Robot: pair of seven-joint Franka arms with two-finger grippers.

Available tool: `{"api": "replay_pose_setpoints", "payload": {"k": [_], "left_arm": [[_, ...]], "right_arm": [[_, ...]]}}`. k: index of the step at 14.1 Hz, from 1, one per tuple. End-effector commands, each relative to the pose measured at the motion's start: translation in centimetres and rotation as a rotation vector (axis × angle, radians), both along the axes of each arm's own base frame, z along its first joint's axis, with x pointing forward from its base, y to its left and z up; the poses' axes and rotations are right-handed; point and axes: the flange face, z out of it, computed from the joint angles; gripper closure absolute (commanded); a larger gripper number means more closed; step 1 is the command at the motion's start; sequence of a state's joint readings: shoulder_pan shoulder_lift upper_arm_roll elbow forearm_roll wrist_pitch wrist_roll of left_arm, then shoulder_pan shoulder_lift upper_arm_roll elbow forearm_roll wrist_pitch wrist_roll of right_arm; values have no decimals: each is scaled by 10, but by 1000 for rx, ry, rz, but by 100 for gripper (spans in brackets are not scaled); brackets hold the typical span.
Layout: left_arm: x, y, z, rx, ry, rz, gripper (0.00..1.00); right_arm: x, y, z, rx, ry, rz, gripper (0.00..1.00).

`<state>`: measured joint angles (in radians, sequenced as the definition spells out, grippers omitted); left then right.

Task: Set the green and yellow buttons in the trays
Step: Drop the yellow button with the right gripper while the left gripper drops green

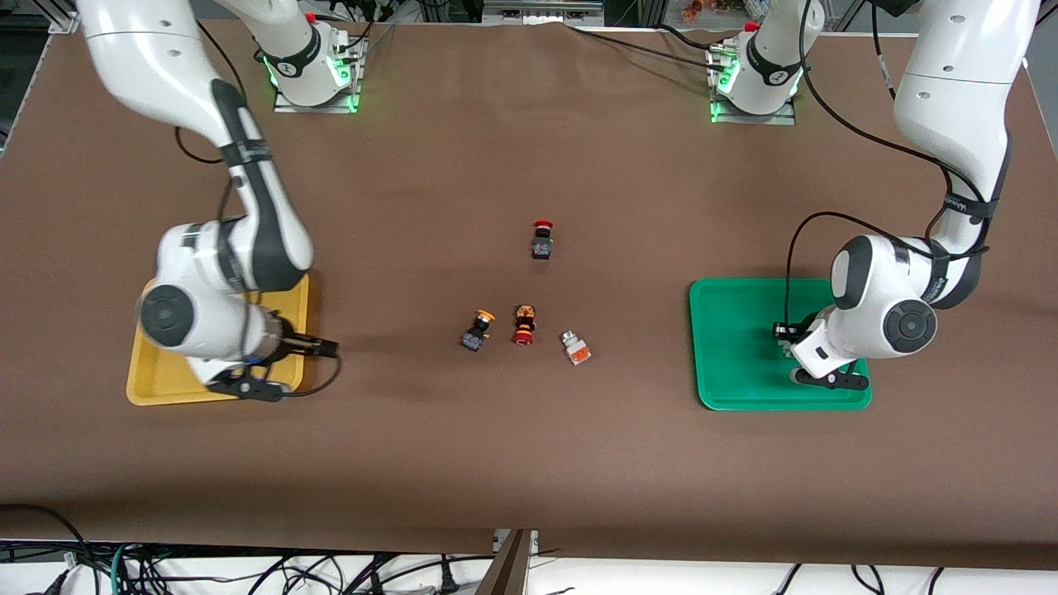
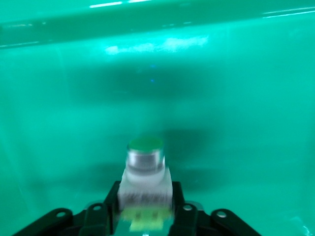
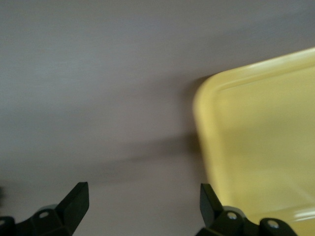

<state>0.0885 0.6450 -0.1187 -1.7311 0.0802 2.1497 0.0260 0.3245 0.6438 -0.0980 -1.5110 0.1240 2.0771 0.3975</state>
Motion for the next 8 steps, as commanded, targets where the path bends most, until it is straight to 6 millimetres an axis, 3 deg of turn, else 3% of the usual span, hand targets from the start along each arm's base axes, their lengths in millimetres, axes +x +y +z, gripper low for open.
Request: {"api": "replay_pose_setpoints", "payload": {"k": [1,5,7,8], "left_arm": [[6,-6,33,10,10,-14,0],[16,-32,73,-6,33,-6,0],[22,-53,91,-48,32,71,0],[20,-77,93,-59,34,100,0]], "right_arm": [[-7,80,1,0,-49,-131,0],[-37,171,-26,14,-111,-258,0],[-45,190,-38,26,-132,-279,0],[-49,199,-44,30,-140,-281,0]]}}
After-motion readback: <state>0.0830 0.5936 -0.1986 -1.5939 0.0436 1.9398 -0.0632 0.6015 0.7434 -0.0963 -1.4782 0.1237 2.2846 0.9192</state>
